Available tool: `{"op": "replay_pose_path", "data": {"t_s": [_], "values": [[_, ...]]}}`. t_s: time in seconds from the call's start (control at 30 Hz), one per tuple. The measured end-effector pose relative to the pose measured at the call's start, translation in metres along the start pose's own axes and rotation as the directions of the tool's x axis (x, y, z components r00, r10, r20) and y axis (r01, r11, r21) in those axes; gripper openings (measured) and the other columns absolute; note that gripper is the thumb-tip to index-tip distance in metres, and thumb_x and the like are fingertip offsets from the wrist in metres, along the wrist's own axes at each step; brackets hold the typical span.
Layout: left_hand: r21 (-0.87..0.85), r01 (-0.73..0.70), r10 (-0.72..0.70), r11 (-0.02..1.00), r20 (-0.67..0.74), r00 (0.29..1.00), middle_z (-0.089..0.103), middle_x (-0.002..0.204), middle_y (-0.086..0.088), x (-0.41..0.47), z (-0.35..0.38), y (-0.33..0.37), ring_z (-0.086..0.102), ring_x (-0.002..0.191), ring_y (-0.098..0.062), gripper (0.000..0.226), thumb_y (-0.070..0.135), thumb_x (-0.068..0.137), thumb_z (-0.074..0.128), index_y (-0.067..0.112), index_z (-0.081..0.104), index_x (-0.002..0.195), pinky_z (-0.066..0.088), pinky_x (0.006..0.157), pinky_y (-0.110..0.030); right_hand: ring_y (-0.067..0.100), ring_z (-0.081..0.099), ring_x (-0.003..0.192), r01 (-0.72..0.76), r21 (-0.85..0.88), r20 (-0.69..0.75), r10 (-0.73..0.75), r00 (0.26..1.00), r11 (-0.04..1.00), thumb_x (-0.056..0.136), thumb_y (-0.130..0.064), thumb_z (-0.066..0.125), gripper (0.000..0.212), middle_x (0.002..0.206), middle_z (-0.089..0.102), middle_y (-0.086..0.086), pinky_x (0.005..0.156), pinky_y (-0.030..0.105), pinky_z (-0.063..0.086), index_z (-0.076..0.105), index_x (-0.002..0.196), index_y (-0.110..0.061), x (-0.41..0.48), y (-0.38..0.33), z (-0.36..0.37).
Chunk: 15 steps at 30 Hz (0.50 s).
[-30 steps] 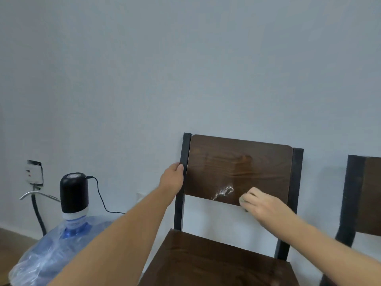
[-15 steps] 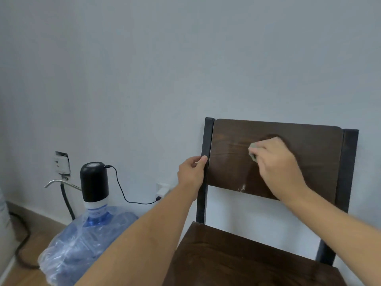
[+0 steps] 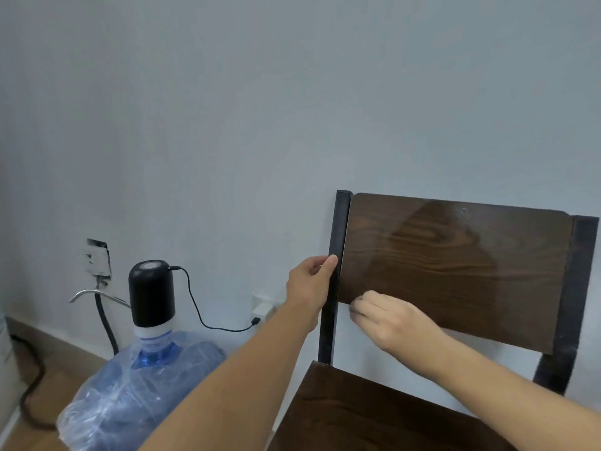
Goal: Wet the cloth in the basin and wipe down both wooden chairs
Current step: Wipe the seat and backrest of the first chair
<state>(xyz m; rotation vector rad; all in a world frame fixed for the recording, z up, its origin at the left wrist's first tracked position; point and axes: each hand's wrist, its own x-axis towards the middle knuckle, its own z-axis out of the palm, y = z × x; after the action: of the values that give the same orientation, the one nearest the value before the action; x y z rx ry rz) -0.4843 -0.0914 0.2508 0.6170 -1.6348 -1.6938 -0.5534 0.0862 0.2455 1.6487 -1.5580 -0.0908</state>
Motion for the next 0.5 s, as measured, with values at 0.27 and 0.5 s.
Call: {"op": "replay_pose_path", "data": {"t_s": [0.27,0.5], "values": [[-0.034,-0.011,0.012,0.999,0.012,1.0,0.076,0.108,0.001,0.005,0.0,-0.007,0.069,0.107,-0.021,0.032,0.046,0.088,0.069,0.025,0.075,0.112,0.055,0.1,-0.045,0.034,0.064,0.081,-0.364,0.066,-0.329,0.364,0.871,0.929,0.077,0.012,0.069,0.017,0.087,0.071,0.013,0.071,0.041,0.057,0.073,0.085,-0.003,0.085,0.053,-0.004],[-0.033,-0.004,0.006,0.999,0.054,0.999,0.076,0.108,0.001,0.005,-0.005,-0.008,0.068,0.108,-0.021,0.025,0.042,0.091,0.068,0.026,0.075,0.109,0.053,0.103,-0.045,0.028,0.065,0.08,-0.109,-0.089,-0.111,0.099,0.989,0.99,0.088,0.009,0.063,0.017,0.088,0.071,0.011,0.071,0.037,0.059,0.074,0.089,-0.004,0.048,0.049,-0.005]]}}
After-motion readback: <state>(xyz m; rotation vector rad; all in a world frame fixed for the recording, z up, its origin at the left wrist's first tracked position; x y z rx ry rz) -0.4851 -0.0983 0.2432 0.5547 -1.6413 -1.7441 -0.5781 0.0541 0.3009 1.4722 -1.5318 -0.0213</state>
